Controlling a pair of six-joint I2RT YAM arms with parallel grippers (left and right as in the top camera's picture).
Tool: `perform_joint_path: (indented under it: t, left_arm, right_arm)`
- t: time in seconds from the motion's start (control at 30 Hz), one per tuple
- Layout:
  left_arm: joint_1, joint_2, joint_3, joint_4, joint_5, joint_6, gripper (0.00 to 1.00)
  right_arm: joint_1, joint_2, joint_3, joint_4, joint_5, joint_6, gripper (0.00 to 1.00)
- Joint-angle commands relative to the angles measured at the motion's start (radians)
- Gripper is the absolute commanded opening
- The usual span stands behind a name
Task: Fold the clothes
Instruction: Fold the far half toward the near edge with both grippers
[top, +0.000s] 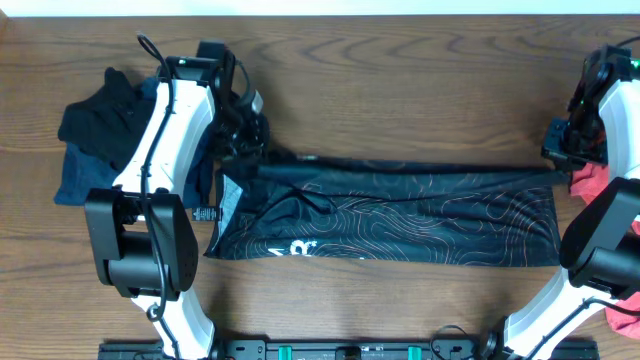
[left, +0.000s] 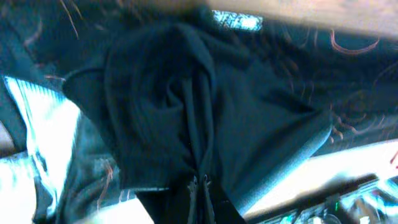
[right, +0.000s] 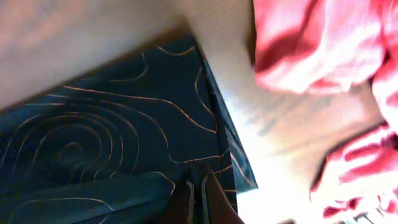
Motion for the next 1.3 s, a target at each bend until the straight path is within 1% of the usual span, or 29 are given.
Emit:
perform_joint_path:
  t: [0.0,0.1,0.23,0.37,0.57,0.6,0.67,0.7,0.73,0.83,0.93,1.03,1.1,1.2,1.27]
  left_arm:
    - [0.006,-0.006,-0.018,-0.068,-0.044,0.080,0.06]
    - [0.006,-0.006,-0.030,-0.111,-0.095,0.079,0.06]
    - [0.004,-0.006,-0.066,-0.129,-0.095,0.079,0.06]
    - [-0.006,-0.006,-0.125,-0.127,-0.095,0.079,0.06]
    - [-0.033,-0.006,-0.193,-0.124,-0.095,0.079,0.06]
    - [-0.035,-0.006,-0.200,-0.124,-0.096,0.079,0.07]
    - [-0.036,-0.006,-0.212,-0.143,-0.112,0.079,0.15]
    - [-0.036,-0.006,-0.213,-0.161,-0.140,0.079,0.17]
    - [-0.036,-0.006,-0.213,-0.181,-0.166,0.078,0.24]
    - [-0.036,-0.006,-0.213,-0.206,-0.196,0.078,0.24]
    - [-0.036,-0.007,-0.213,-0.198,-0.197,0.078,0.24]
    - [-0.036,-0.007,-0.213,-0.184,-0.196,0.078,0.24]
    - [-0.036,-0.007,-0.213,-0.174,-0.196,0.078,0.24]
    - [-0.036,-0.007,-0.213,-0.164,-0.194,0.078,0.24]
    - [-0.036,-0.007,-0.213,-0.156,-0.185,0.078,0.24]
  right_arm:
    - [-0.011,0.000,-0.027,-0.030,0.032,0.010,0.01]
    - [-0.013,0.000,-0.058,-0.049,0.036,0.011,0.01]
    - [-0.017,0.000,-0.121,-0.048,0.036,0.011,0.01]
    - [-0.019,0.000,-0.179,-0.012,0.036,0.012,0.01]
    - [-0.019,0.000,-0.213,0.001,0.043,0.019,0.01]
    - [-0.020,0.000,-0.213,0.001,0.044,0.020,0.01]
    - [-0.025,0.000,-0.213,-0.005,0.078,0.061,0.02]
    - [-0.029,0.000,-0.213,-0.014,0.107,0.084,0.05]
    - [-0.035,0.000,-0.213,-0.022,0.129,0.099,0.08]
    - [-0.061,-0.001,-0.212,-0.030,0.135,0.129,0.11]
    - [-0.088,-0.001,-0.212,-0.031,0.100,0.127,0.12]
    - [-0.117,-0.001,-0.213,-0.020,0.045,0.100,0.36]
    - [-0.135,-0.001,-0.213,-0.016,-0.019,0.056,0.45]
    - [-0.155,-0.001,-0.224,-0.015,-0.127,-0.027,0.49]
    - [-0.160,-0.001,-0.243,-0.005,-0.151,-0.050,0.52]
